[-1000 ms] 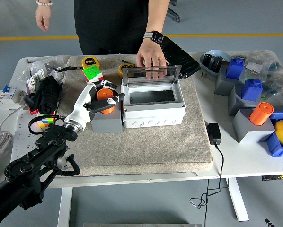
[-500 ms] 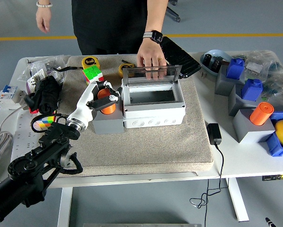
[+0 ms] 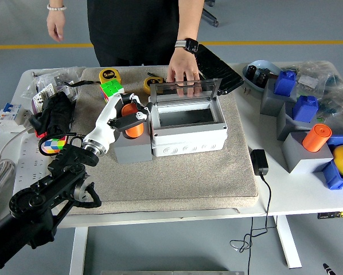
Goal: Fetch the battery,place it into the box,close the lid of the box
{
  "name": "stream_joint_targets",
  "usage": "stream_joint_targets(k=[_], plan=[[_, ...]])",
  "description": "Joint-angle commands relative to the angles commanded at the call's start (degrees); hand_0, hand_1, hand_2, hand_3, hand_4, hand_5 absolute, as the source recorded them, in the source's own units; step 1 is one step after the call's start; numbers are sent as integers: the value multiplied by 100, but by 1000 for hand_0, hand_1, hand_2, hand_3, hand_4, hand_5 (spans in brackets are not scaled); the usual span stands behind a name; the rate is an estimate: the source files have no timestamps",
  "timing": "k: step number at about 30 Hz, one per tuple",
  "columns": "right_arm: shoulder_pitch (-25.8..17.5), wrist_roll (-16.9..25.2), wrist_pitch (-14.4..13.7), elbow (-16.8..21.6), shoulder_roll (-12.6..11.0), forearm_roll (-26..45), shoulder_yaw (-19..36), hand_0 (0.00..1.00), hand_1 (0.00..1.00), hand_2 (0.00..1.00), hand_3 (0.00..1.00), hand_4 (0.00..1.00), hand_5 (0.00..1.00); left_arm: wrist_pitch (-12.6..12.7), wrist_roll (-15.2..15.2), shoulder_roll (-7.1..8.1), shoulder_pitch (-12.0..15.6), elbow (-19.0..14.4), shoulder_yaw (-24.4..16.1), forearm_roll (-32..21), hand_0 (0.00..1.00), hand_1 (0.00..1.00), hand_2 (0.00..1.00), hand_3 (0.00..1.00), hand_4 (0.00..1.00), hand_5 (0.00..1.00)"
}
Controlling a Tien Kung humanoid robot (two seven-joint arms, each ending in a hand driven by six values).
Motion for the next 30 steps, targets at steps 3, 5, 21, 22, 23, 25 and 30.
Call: stream_joint_targets(k=[3,5,21,22,23,25,30], plan=[[1,6,-2,-2,-1,1,17,718,655,642,586,992,607,-51,93,93,-44,-206,-17,305,182,147,135,175,2,2],[2,10,-5,-2,-4,-2,28,717,656,642,584,991,604,-126,212,146,-81,-335,-34,423,148,123,129,166,2,2],[15,40,-14,-4,-20,26,-7,718,656,640,583,988,600,-448,2081,-119,-1621,-448,1213,1587,107,62,102,151,2,2],[15,41,-15,-4,-20,32,-15,717,656,639,582,987,599,-465,2206,-161,-1703,-392,1306,1685,101,63,106,149,131,2],[16,41,-15,-5,-20,38,-22,717,656,639,582,987,599,-476,2296,-204,-1774,-332,1390,1767,101,63,106,149,131,2],[18,40,-18,-7,-23,48,-31,717,656,639,582,987,599,-485,2447,-289,-1895,-210,1538,1866,101,63,106,149,131,2],[11,36,-18,-5,-32,57,-50,717,655,639,582,987,599,-365,2445,-480,-2119,11,1763,2000,86,50,103,154,225,2]])
